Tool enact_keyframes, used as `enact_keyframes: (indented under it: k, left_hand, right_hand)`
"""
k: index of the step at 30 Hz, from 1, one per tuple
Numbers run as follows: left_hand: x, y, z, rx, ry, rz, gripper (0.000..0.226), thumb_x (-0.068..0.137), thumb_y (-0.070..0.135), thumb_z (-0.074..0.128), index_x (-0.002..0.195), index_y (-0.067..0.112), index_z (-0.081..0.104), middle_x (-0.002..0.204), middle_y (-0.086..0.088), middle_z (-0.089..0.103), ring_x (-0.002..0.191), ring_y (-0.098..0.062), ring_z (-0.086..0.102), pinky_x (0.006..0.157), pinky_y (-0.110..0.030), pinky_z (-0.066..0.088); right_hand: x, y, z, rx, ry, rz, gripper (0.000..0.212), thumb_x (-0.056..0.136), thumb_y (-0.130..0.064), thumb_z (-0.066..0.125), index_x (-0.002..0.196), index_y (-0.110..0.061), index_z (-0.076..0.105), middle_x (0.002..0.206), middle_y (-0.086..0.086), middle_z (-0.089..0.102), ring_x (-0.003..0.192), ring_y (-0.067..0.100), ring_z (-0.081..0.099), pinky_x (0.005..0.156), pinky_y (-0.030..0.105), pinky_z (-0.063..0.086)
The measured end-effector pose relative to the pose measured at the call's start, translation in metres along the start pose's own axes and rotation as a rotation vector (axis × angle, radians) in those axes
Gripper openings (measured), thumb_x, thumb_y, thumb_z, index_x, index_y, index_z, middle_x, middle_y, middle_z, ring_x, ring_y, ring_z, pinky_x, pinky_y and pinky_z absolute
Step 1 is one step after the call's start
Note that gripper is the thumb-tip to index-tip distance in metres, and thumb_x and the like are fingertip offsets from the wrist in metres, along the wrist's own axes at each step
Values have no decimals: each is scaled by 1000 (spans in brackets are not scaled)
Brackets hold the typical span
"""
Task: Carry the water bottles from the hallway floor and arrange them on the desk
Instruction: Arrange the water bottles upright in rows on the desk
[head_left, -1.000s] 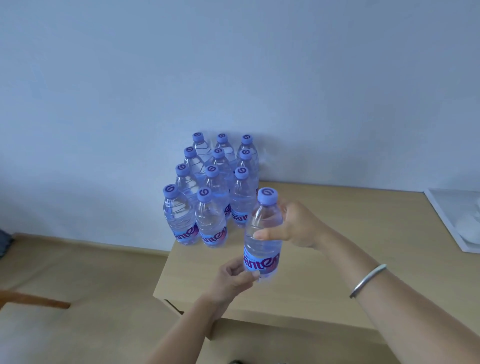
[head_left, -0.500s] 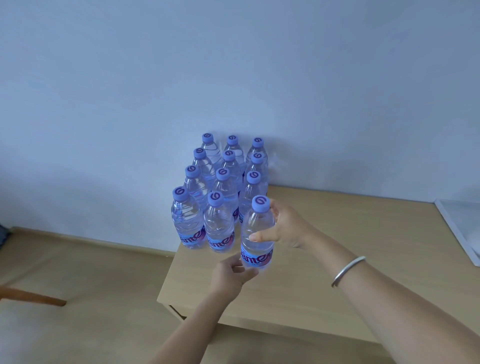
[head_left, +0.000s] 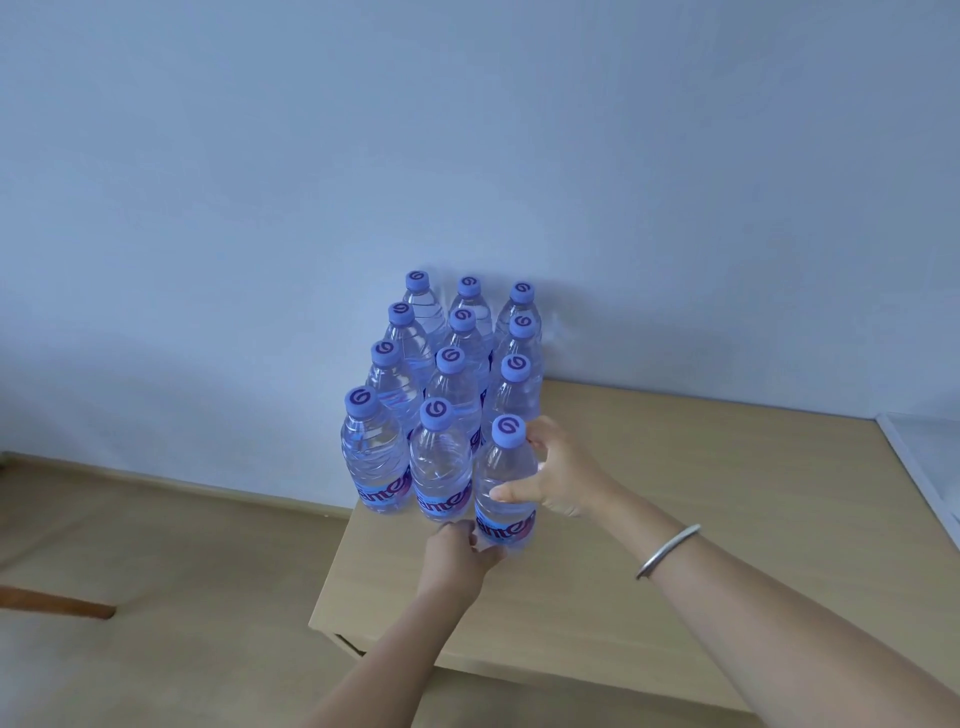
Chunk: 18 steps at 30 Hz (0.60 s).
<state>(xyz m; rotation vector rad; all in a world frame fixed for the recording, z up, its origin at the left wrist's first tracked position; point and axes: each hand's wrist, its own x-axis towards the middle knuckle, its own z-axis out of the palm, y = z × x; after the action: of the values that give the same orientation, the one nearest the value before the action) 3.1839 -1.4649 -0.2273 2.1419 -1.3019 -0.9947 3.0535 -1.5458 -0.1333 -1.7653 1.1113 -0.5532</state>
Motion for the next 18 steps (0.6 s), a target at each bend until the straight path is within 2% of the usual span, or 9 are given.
enact_keyframes:
  k: [2,4,6,8,9,12,15,18]
  left_hand:
    - [1,0,1,-4,7,-5,29,80,27,68,66,17,45,72,3,43,63,-13,41,52,-23,29]
    - [3,-1,4,-40,27,-29,41,81,20,66,58,17,32,63,3,35,55,-13,31,47,-24,24]
    - [5,0,6,-76,46,-68,41,82,18,64,57,17,31,59,3,34,53,-14,29,48,-26,24]
    - [8,3,6,-87,55,-97,40,83,18,63,57,16,33,58,4,38,54,-16,33,48,-26,26]
    - [10,4,5,-85,63,-105,40,83,19,62,56,16,33,57,4,38,54,-16,33,48,-26,27]
    - [15,4,3,-79,76,-128,39,82,18,61,53,15,35,54,3,39,54,-19,33,47,-25,26]
    - [15,3,7,-93,36,-144,28,84,22,61,60,10,53,60,-3,51,61,-23,41,52,-25,32]
    - [16,2,7,-139,19,-135,28,84,24,62,61,9,54,62,-6,52,60,-22,39,55,-26,32]
  right_hand:
    - [3,0,-2,-49,-24,-20,50,58,-26,86,90,-46,54,114,-1,54,109,16,54,95,31,46]
    - [5,1,-4,-76,-44,-34,51,57,-28,85,93,-48,54,110,-9,58,105,12,56,92,26,45]
    - [7,1,-6,-90,-40,-33,53,58,-28,85,94,-50,54,104,-22,57,98,3,56,83,15,43]
    - [10,2,-8,-77,-18,-23,52,59,-26,86,92,-51,54,103,-24,57,95,-1,55,77,9,41]
    - [11,2,-8,-69,-11,-22,52,59,-26,86,93,-50,54,105,-22,58,98,1,56,80,10,43]
    - [12,1,-8,-81,-16,-33,54,61,-25,85,106,-39,58,112,-13,56,106,9,55,92,28,48]
    - [10,2,-7,-94,6,-57,53,64,-22,84,104,-38,55,112,-5,43,102,13,51,92,28,47]
    - [9,4,-5,-94,21,-62,60,65,-19,83,116,-34,55,115,0,41,107,18,51,94,29,46]
